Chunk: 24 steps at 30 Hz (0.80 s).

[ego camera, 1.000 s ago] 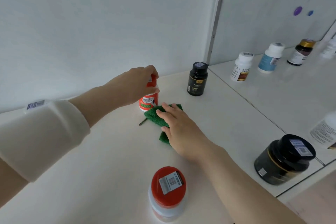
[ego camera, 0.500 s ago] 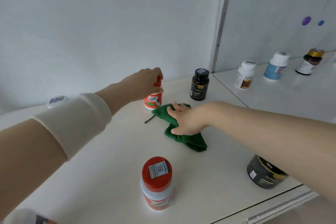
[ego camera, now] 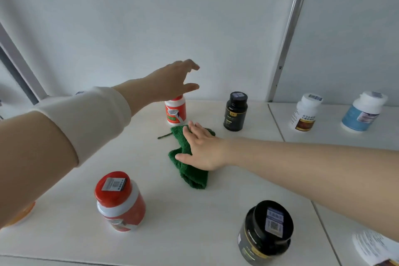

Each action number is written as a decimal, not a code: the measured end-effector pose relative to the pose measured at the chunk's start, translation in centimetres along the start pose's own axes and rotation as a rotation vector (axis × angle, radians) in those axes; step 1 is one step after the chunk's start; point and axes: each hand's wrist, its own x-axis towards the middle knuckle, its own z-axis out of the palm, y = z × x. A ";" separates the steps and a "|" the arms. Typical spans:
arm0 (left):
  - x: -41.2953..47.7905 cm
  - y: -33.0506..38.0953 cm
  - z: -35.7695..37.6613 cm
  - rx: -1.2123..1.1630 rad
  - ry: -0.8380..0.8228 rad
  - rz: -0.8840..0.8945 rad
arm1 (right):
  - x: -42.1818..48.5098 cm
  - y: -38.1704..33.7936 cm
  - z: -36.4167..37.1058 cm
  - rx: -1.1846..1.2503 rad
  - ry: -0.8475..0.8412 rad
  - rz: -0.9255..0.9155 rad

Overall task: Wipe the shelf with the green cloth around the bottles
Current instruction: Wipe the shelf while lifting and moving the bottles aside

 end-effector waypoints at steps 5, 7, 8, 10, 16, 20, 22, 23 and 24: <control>0.9 6.3 0.8 -0.045 -0.141 0.188 | -0.2 0.2 0.3 -0.011 0.070 -0.073; 1.7 7.8 2.0 0.001 -0.198 0.210 | -0.4 0.8 0.0 -0.014 0.050 -0.091; 2.1 8.2 2.4 0.025 -0.220 0.215 | -0.6 1.2 0.0 -0.013 0.048 -0.099; 2.8 8.5 3.1 0.066 -0.262 0.223 | -1.4 2.2 0.2 0.010 0.058 -0.110; 3.8 7.7 3.8 0.084 -0.253 0.251 | -5.8 5.4 1.1 0.109 0.033 -0.158; 4.2 7.3 4.0 0.046 -0.277 0.239 | -7.0 6.4 1.4 0.180 0.043 -0.198; 4.5 7.4 4.0 -0.006 -0.277 0.230 | -6.6 6.3 2.0 0.198 0.093 -0.212; 4.8 7.4 3.8 -0.032 -0.271 0.225 | -6.3 6.2 2.3 0.198 0.127 -0.218; 5.0 7.4 3.6 -0.056 -0.261 0.218 | -6.0 6.2 2.7 0.190 0.157 -0.224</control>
